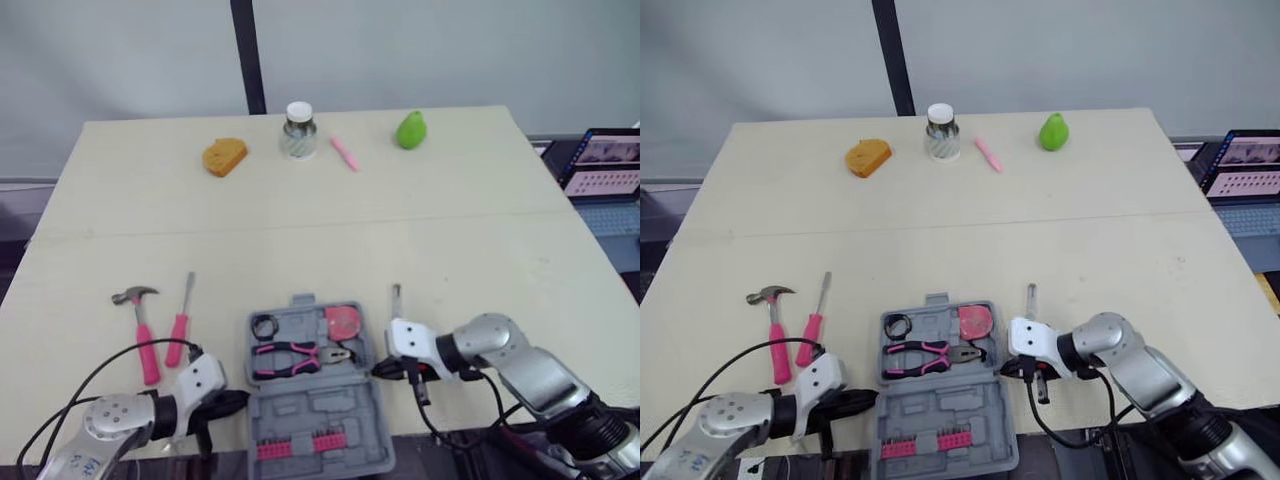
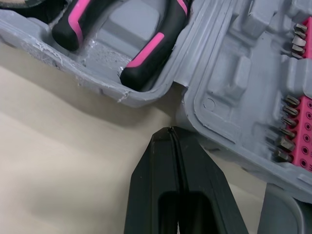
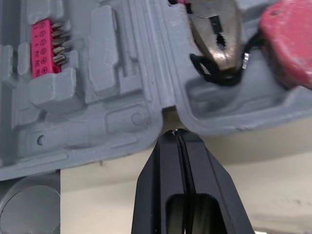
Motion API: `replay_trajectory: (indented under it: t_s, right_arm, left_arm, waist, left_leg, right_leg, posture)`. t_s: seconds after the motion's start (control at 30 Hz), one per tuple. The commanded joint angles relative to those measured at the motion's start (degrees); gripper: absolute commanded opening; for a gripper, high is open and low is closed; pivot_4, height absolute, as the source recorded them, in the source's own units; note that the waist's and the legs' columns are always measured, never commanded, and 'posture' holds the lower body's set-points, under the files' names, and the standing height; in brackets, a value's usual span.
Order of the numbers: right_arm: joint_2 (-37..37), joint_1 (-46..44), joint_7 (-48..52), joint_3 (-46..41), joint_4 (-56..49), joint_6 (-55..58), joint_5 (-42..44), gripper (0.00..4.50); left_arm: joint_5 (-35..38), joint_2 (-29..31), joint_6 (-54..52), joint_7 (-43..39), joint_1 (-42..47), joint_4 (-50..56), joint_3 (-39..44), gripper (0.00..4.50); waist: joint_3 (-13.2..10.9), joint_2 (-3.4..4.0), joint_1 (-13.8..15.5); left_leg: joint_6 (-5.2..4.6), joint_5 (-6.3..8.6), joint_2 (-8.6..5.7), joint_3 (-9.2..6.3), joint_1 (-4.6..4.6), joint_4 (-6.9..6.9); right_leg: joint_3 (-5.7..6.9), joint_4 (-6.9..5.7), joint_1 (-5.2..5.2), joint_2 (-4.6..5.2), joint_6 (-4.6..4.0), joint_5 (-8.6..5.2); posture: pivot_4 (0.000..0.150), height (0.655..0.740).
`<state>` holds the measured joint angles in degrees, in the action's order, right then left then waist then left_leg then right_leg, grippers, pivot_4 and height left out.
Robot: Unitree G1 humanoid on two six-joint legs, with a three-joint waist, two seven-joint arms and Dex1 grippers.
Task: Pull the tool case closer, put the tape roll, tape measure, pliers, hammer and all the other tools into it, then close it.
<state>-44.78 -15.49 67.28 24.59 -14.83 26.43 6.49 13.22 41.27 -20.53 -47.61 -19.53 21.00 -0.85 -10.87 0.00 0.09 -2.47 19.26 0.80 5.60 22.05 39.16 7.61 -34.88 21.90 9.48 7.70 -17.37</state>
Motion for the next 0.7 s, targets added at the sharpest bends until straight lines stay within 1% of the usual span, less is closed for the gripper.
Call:
replay_trajectory:
  t_s: [0.03, 0.3, 0.7]
  right_arm:
    - [0.2, -0.2, 0.58, 0.74, -0.47, -0.74, -0.54, 0.01]
    - [1.99, -0.04, -0.15, 0.8, 0.5, -0.78, -1.06, 0.01]
    - [3.86, -0.71, -2.0, -1.09, 2.78, -1.1, -1.98, 0.01]
  left_arm:
    - [-0.79, -0.69, 0.52, 0.65, -0.48, 0.16, -1.31, 0.05]
    - [-1.89, -2.07, 1.55, 2.16, 1.06, -0.07, -1.92, 0.05]
    - [-1.91, -2.65, 0.56, 1.57, 9.95, -4.85, -1.86, 0.05]
  waist:
    - [0.01, 0.01, 0.02]
    - [0.02, 0.03, -0.03]
    - [0.02, 0.03, -0.05]
  left_leg:
    - [0.0, 0.0, 0.0, -0.01, 0.0, 0.01]
    - [0.01, -0.01, 0.0, -0.02, 0.0, 0.01]
    - [0.02, -0.08, -0.01, -0.06, 0.01, 0.01]
  right_leg:
    - [0.0, 0.0, -0.02, 0.01, 0.0, 0.0]
    - [0.02, -0.02, -0.02, 0.01, 0.0, 0.0]
    - [0.05, -0.1, -0.01, -0.02, 0.0, 0.0]
  posture:
    - [0.15, 0.74]
    - [0.15, 0.74]
    - [0.15, 0.74]
